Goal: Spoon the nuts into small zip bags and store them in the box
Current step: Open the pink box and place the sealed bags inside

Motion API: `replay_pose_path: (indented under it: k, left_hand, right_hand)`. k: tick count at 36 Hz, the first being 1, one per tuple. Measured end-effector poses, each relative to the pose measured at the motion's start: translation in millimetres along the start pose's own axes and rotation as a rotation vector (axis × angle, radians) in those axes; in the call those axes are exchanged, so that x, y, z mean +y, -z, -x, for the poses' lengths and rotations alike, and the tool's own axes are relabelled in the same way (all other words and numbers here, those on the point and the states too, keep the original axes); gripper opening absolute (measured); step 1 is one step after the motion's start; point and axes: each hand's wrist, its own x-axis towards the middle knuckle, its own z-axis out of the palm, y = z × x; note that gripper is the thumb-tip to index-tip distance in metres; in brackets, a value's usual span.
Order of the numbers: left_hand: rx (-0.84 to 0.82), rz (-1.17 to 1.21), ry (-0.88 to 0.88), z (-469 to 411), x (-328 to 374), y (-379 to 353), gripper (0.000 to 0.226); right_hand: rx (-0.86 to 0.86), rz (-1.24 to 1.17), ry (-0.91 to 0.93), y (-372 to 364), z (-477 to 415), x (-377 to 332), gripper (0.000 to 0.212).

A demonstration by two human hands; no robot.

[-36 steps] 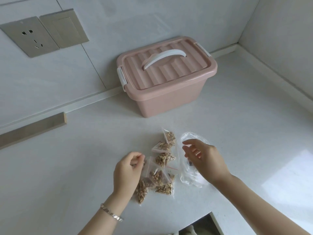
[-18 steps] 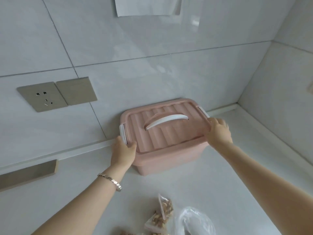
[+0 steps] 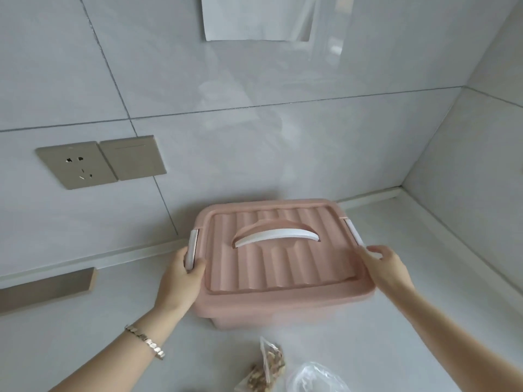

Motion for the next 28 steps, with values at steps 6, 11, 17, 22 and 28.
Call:
replay_pose_path:
  k: [6, 11, 17, 22, 28]
  left_hand:
    - [0.015, 0.025, 0.046, 24, -16, 9, 0.027]
    - [0.082, 0.164, 0.099, 33, -21, 5, 0.029]
    - [0.163, 0.215, 0.109, 37, -20, -1, 0.032]
    - [0.195, 0.172, 0.091, 36, -19, 3, 0.027]
    - [0.149, 0.005, -0.012, 34, -19, 10, 0.028]
  right_hand:
    - [0.008, 0.204, -0.009, -1, 25, 24, 0.041]
    - [0.011, 0.217, -0.081, -3, 30, 30, 0.032]
    - [0.034, -0.169, -0.331, 5, 32, 46, 0.015]
    - [0.233, -0.038, 0.275, 0, 72, 26, 0.018]
    - [-0.241, 0.551, 0.817, -31, 120, 14, 0.051]
